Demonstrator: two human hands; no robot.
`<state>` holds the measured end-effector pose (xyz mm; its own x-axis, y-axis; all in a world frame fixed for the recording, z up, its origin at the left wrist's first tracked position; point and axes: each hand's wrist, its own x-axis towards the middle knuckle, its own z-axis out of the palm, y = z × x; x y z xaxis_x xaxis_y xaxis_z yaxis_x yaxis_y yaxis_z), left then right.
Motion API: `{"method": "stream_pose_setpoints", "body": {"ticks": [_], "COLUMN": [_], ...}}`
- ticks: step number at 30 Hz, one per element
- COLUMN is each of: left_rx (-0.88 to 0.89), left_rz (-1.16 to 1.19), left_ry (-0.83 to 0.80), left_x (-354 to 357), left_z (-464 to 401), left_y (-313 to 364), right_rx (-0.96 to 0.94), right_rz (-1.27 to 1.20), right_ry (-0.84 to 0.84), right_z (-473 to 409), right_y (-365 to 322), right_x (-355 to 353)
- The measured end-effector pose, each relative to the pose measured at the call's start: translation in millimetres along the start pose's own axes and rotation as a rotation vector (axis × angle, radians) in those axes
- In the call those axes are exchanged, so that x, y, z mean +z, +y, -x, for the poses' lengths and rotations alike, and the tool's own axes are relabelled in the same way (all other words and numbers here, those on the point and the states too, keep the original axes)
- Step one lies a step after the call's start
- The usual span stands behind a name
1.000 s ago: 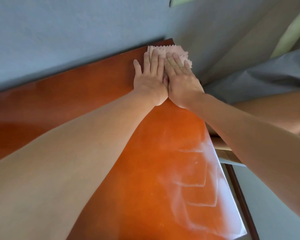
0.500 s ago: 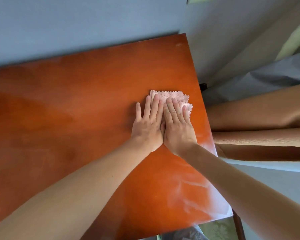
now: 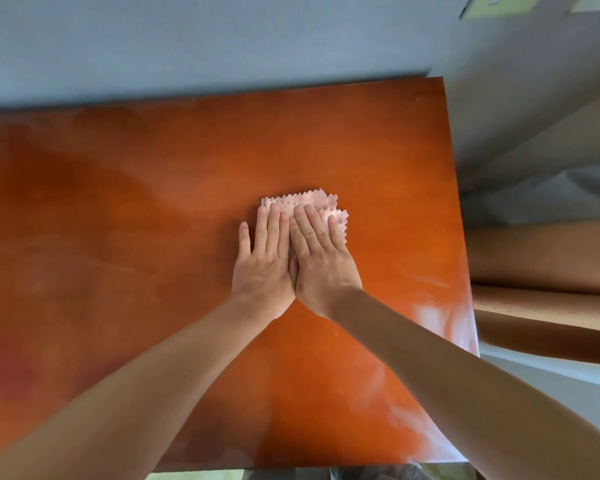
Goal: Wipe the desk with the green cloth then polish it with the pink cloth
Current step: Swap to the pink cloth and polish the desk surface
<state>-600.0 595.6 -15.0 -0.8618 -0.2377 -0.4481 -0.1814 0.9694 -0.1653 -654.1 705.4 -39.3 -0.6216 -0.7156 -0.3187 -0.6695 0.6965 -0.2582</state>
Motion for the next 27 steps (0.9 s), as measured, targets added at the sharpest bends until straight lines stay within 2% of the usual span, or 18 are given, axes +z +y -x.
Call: {"method": "stream_pose_setpoints", "body": {"ticks": [9, 20, 27], "left_rx": [-0.03, 0.14, 0.202], "left_rz": [-0.002, -0.005, -0.008], "left_ry": [-0.029, 0.071, 0.059], "left_x": [-7, -34, -32], "left_z": [-10, -50, -27], "left_y": [8, 130, 164], "right_rx": [-0.051, 0.196, 0.306], "right_rz": [-0.027, -0.035, -0.124], "right_ry": [0.033, 0.078, 0.116], "right_z": [-6, 56, 101], "right_y": [14, 124, 131], "right_x": [-5, -24, -13]}}
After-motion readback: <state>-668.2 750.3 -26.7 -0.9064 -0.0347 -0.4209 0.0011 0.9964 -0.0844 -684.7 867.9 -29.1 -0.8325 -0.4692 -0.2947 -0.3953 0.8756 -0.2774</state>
